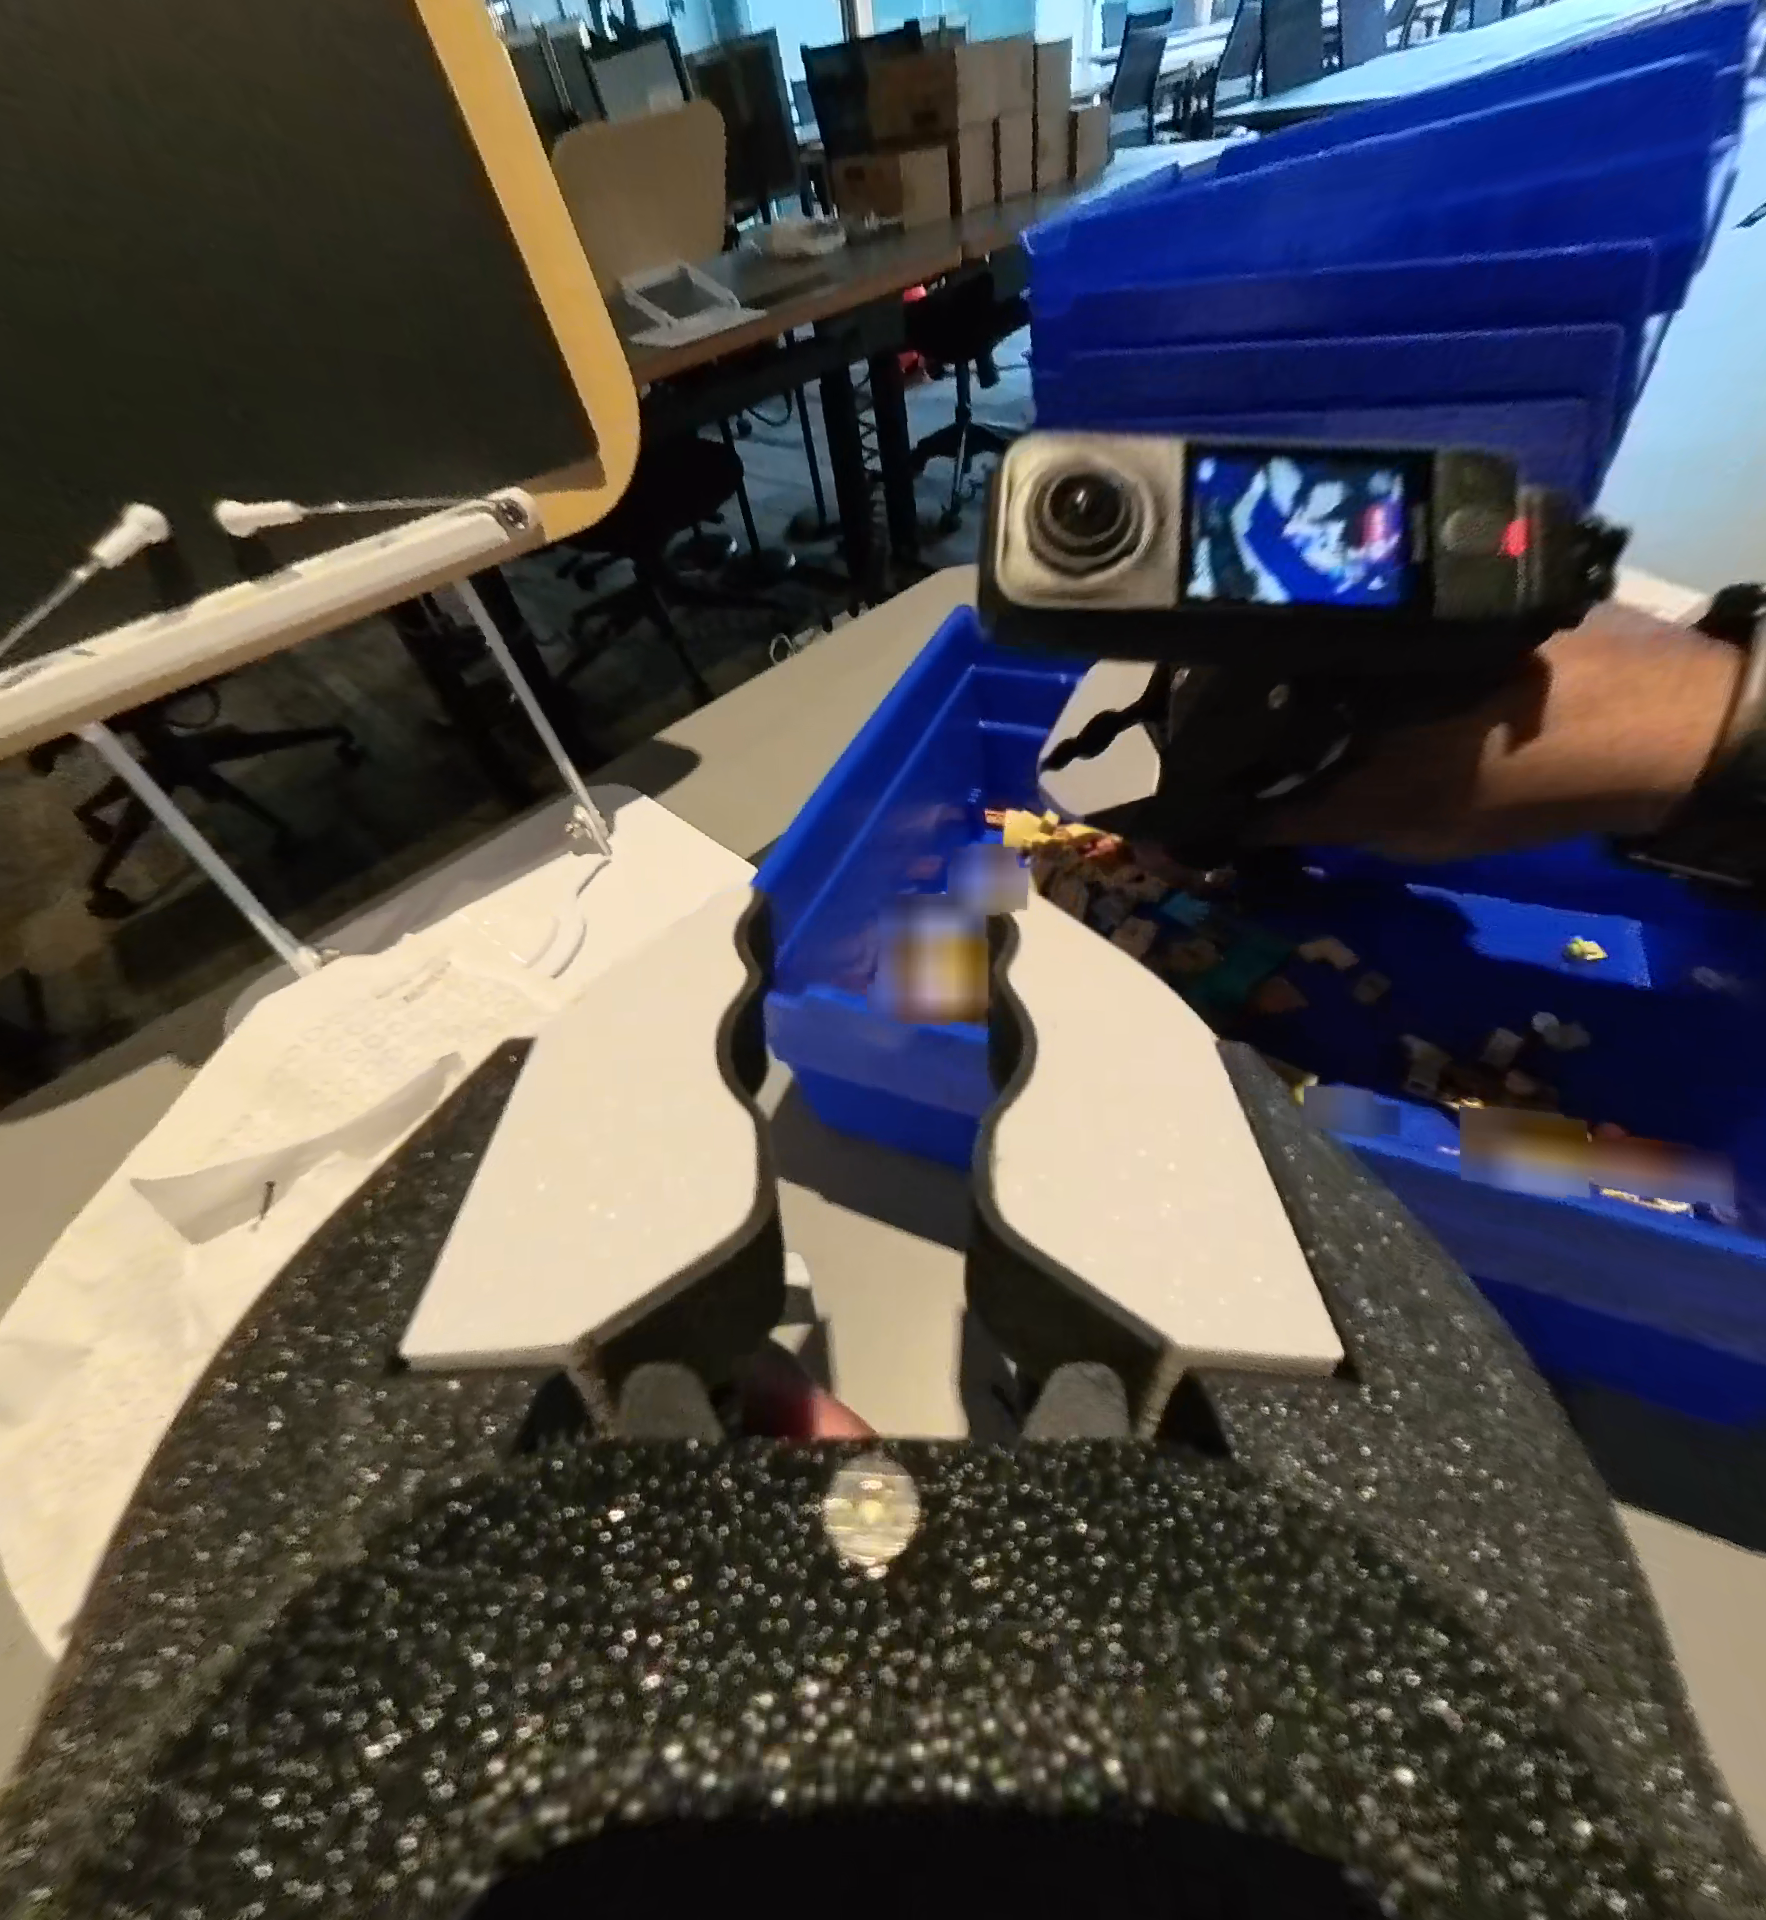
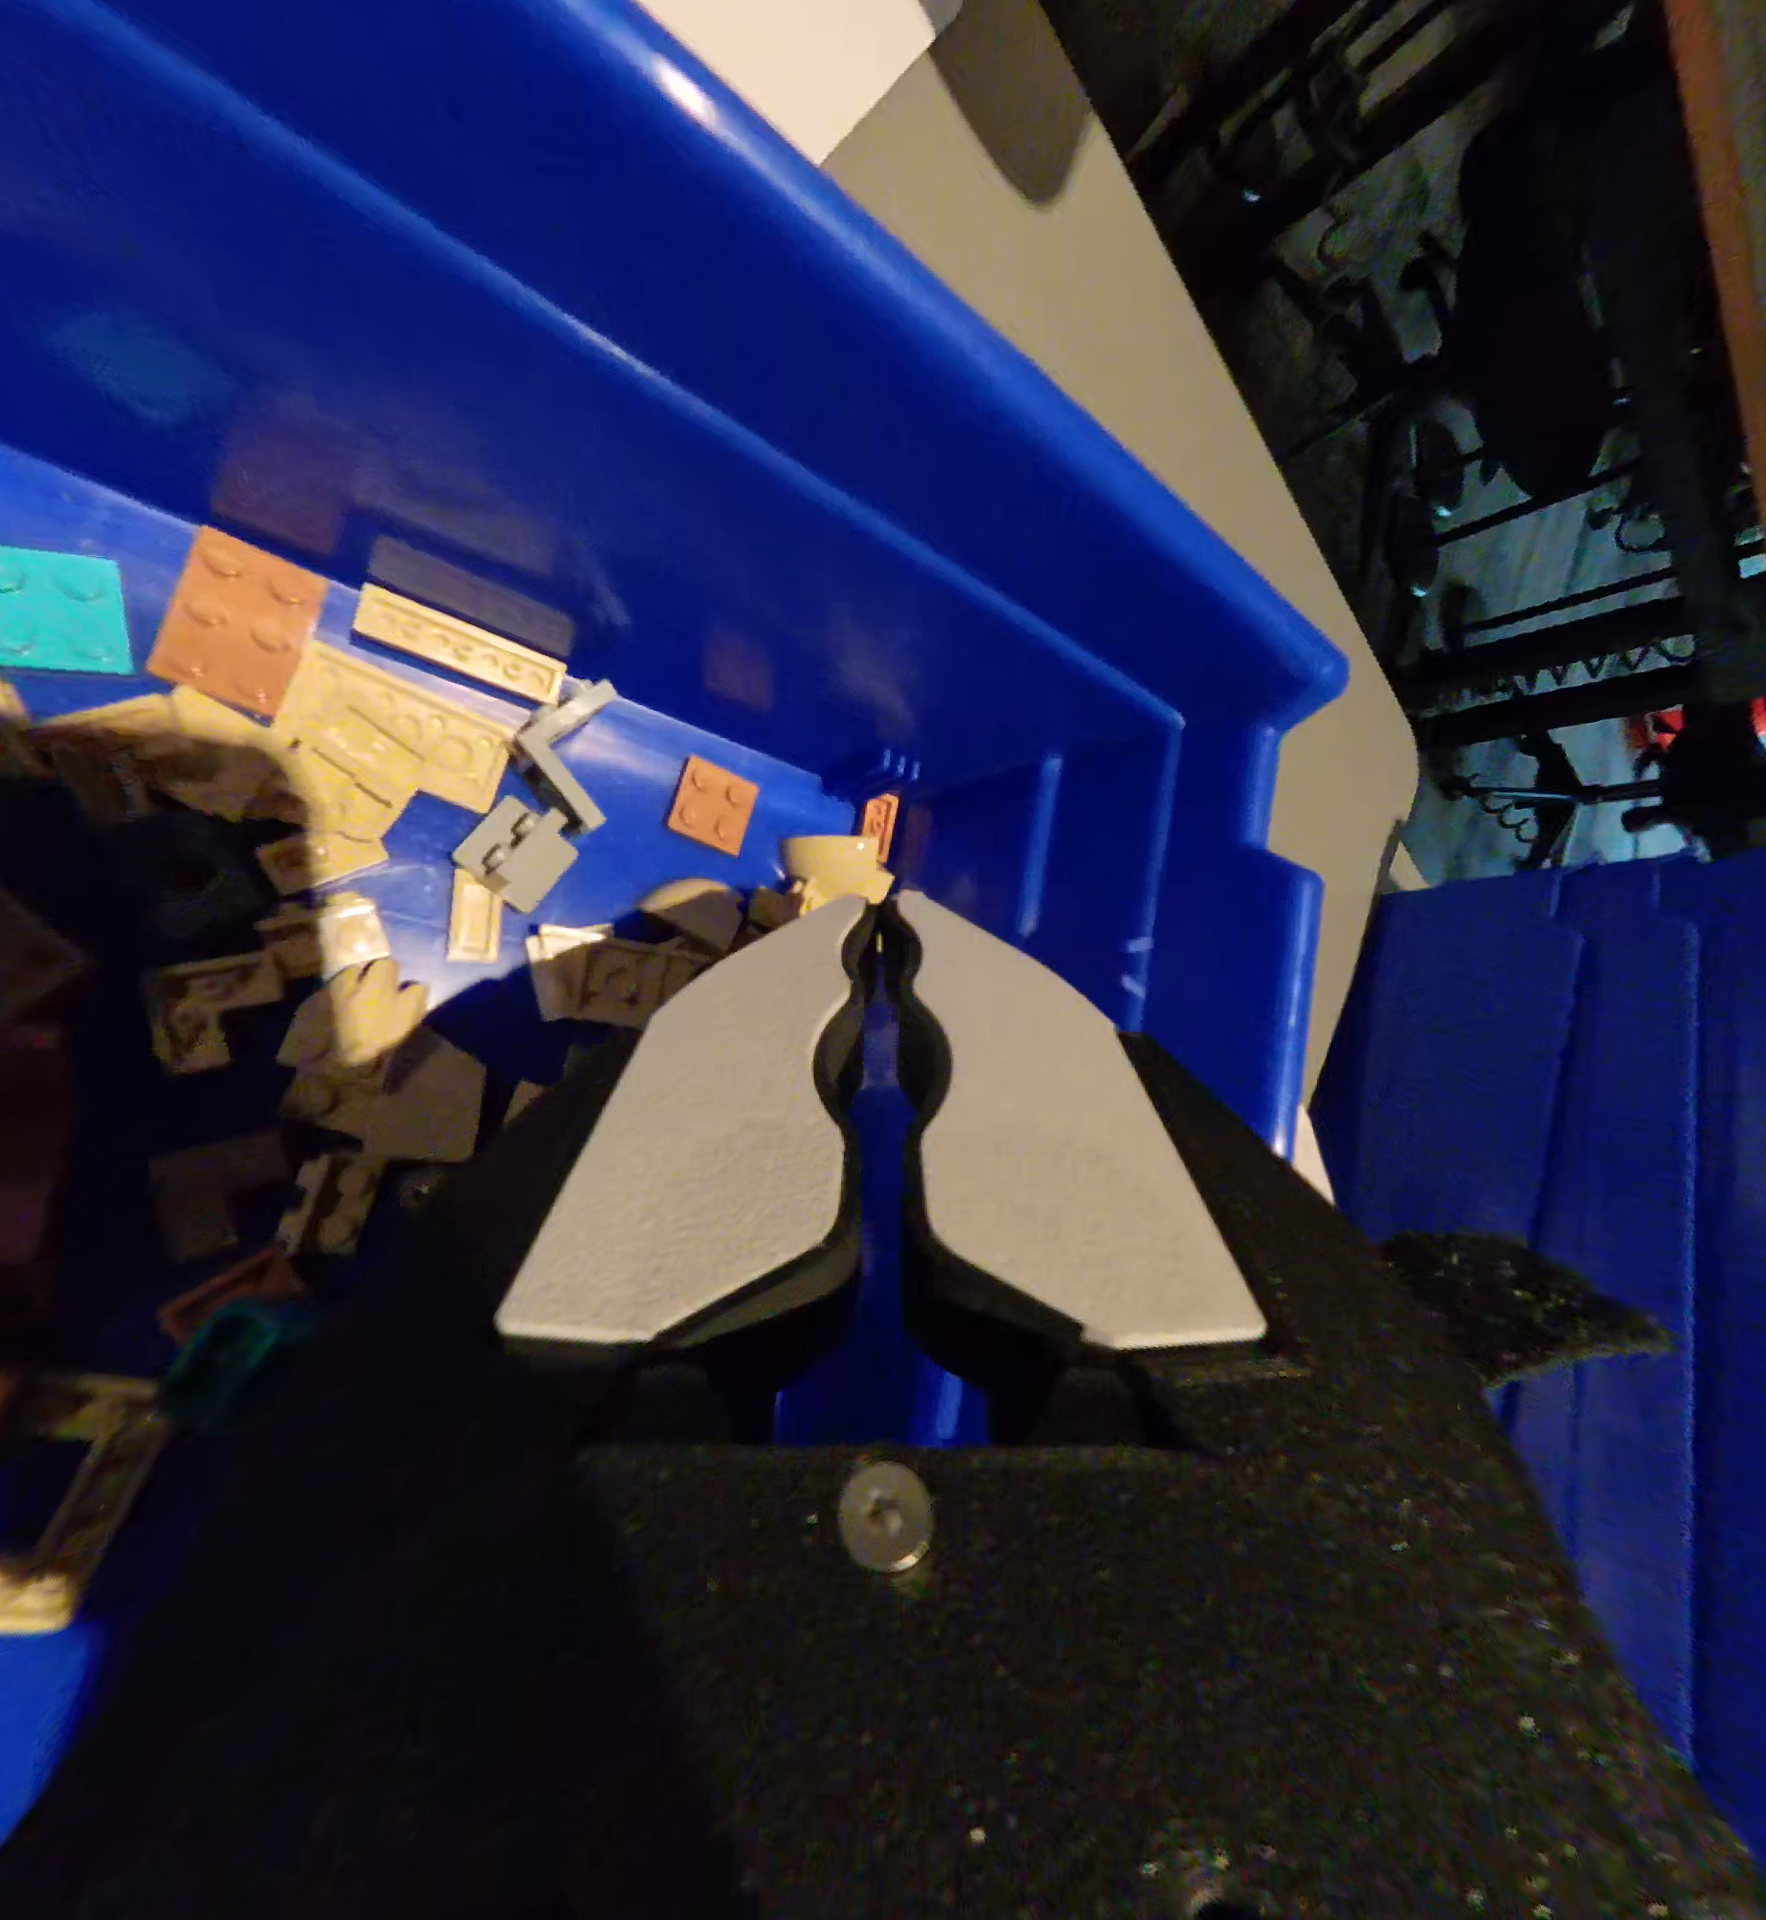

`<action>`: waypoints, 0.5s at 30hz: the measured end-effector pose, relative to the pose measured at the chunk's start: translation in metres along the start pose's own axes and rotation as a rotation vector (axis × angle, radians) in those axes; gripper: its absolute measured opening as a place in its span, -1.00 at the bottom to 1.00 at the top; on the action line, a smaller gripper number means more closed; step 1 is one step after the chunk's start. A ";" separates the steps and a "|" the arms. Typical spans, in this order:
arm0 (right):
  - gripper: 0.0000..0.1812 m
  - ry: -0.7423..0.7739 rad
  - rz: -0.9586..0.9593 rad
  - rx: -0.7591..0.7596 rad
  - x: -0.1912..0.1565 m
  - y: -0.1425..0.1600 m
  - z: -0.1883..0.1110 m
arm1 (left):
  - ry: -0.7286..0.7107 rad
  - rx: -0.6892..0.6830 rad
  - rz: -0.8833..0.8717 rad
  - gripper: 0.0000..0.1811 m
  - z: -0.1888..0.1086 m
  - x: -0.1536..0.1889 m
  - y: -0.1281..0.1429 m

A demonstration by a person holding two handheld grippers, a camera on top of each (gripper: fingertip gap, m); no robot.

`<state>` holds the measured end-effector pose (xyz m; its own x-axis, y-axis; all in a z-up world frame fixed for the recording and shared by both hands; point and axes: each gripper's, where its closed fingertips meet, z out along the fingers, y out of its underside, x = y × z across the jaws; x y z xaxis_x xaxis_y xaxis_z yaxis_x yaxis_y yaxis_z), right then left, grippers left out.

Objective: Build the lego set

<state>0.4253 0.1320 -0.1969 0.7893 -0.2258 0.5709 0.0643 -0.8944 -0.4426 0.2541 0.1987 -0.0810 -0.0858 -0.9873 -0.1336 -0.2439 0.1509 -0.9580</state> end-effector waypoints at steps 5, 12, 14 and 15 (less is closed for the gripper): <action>-1.00 0.061 -0.044 -0.020 0.001 -0.001 0.012 | -0.001 0.029 0.000 -0.59 -0.003 -0.002 -0.004; -1.00 0.113 -0.154 -0.110 -0.001 -0.004 0.031 | 0.027 0.053 0.024 -0.61 -0.001 0.008 -0.011; -1.00 0.105 -0.156 -0.133 -0.001 -0.003 0.037 | 0.033 0.066 0.028 -0.61 -0.002 0.010 -0.013; -1.00 0.100 -0.158 -0.149 -0.002 -0.001 0.040 | 0.035 0.073 0.030 -0.61 -0.004 0.011 -0.015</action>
<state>0.4482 0.1489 -0.2257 0.7116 -0.1085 0.6941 0.0857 -0.9672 -0.2391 0.2532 0.1854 -0.0668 -0.1263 -0.9798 -0.1548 -0.1701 0.1751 -0.9697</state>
